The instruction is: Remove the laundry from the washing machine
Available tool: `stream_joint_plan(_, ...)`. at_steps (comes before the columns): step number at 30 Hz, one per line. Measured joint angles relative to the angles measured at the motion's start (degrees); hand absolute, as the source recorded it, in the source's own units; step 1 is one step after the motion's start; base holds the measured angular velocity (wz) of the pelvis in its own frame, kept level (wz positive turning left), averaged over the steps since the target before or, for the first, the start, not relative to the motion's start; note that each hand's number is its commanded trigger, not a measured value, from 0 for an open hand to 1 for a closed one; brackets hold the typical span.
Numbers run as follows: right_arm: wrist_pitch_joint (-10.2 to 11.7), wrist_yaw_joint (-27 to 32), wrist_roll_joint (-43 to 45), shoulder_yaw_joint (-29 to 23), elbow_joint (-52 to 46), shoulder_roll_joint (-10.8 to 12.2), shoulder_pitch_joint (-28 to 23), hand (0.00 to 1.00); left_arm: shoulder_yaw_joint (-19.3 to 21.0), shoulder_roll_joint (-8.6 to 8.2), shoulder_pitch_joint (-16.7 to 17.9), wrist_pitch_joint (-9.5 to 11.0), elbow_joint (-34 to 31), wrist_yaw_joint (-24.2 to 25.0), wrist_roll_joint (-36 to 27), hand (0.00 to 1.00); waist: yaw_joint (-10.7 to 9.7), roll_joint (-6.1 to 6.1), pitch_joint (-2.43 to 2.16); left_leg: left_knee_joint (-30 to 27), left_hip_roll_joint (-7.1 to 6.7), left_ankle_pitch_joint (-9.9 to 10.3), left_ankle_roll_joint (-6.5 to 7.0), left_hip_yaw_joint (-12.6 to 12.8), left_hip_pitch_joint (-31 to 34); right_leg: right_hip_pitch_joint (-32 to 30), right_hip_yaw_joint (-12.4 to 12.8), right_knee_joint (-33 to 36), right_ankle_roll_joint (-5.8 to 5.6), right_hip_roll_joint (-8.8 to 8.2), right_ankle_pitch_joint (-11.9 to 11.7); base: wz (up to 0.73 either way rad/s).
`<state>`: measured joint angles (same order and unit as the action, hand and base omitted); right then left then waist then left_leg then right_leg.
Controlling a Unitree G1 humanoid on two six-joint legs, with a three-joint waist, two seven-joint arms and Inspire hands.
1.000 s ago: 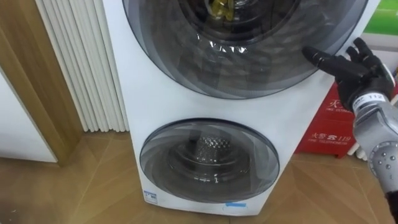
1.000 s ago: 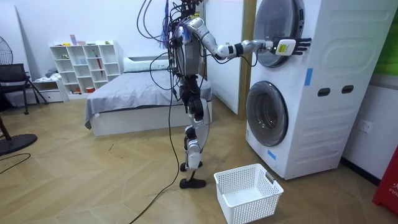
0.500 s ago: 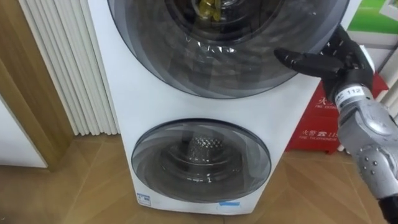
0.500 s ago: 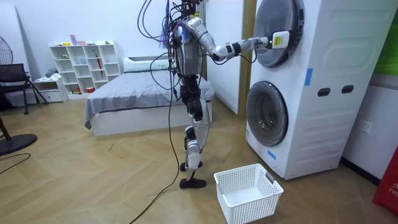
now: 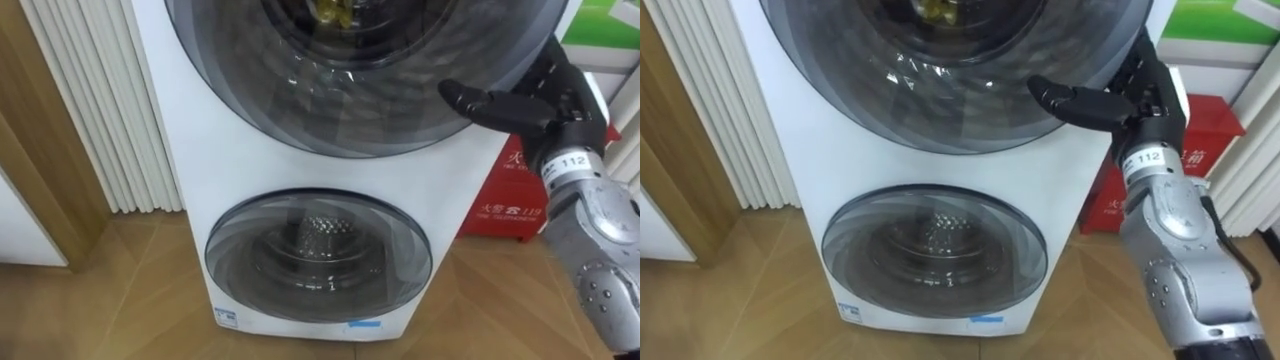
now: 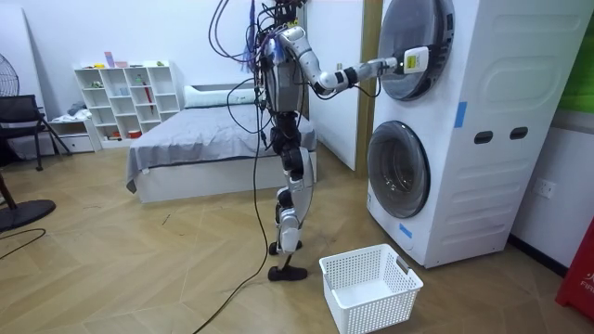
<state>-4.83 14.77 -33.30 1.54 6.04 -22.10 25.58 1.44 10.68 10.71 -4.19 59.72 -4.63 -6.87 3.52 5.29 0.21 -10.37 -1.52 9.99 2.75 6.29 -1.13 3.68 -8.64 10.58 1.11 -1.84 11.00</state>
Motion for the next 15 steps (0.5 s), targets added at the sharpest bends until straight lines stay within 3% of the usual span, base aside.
stream_joint_plan(6, 1.0, -1.0, -0.6, 0.0, 0.0, 0.2, -1.2, 0.0, -0.8, 0.01, 0.1, 0.0, 0.0, -0.6, -0.4, 0.0, 0.1, -0.07, -0.04, 0.0, -0.01, 0.0, 0.0, -0.1, -0.4, 0.3, 0.2, 0.0, 0.0, -0.01, 0.0, -0.02)
stream_joint_plan(10, 2.4, -1.9, -0.7, 0.2, -3.1, 1.5, -5.4, 0.0, -1.8, 0.05, 0.1, 0.0, 0.1, -0.8, -0.5, 0.0, 0.0, -0.48, -0.18, 0.0, 0.35, 0.0, -0.04, -0.2, -0.5, 0.4, 0.1, 0.0, 0.02, 0.01, 0.0, 0.0)
stream_joint_plan(12, 3.7, -3.6, -0.6, 0.1, -5.3, 2.7, -9.1, 0.0, -2.3, -0.19, 0.0, 0.2, 0.5, -0.8, -0.4, 0.0, 0.0, -1.25, -0.44, 0.0, 0.49, 0.2, -0.19, -0.2, -0.5, 0.3, 0.4, 0.0, 0.03, 0.16, -0.2, -0.03)
stream_joint_plan(15, 4.0, -6.4, -0.1, 0.3, -8.7, 5.1, -13.8, 0.0, -2.1, -0.92, 0.1, 0.6, 0.7, -0.8, -0.5, 0.0, 0.0, -2.21, -0.38, 0.2, 0.82, 0.2, -0.27, 0.6, -0.6, 0.1, 0.8, 0.0, 0.16, 0.41, -0.7, -0.13)
